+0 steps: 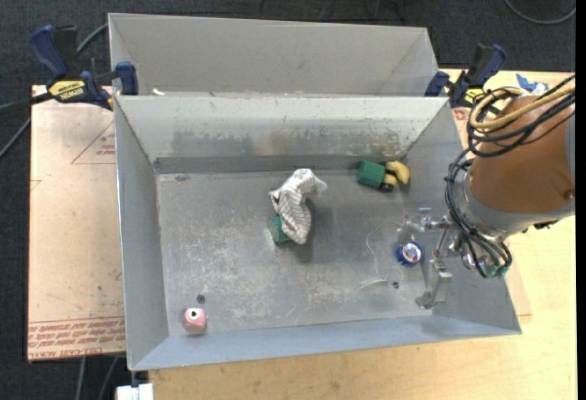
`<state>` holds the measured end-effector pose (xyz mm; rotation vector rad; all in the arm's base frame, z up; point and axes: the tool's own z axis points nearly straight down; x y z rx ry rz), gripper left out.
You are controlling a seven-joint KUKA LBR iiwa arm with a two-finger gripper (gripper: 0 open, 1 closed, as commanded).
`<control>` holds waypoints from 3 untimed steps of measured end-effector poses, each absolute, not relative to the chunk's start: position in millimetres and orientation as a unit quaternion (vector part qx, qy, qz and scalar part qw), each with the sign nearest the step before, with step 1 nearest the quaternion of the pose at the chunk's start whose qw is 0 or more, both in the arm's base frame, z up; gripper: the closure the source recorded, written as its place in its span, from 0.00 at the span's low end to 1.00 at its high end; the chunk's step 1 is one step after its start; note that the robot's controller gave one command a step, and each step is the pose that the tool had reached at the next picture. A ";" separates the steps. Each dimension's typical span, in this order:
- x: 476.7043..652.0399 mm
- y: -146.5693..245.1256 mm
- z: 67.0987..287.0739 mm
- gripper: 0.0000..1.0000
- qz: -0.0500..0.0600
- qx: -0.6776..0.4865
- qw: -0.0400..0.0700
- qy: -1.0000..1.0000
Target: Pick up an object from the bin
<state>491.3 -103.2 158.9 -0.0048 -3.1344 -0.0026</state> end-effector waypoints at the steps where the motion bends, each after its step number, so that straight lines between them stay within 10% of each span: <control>1: 493.2 -102.6 163.3 0.00 0.000 0.001 0.000 -1.000; 3: 500.5 -134.2 141.5 0.00 -0.002 0.044 0.003 -0.999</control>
Offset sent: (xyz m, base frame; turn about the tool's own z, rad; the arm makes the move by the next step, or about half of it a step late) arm -0.0095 -0.0164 -0.0663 -0.0147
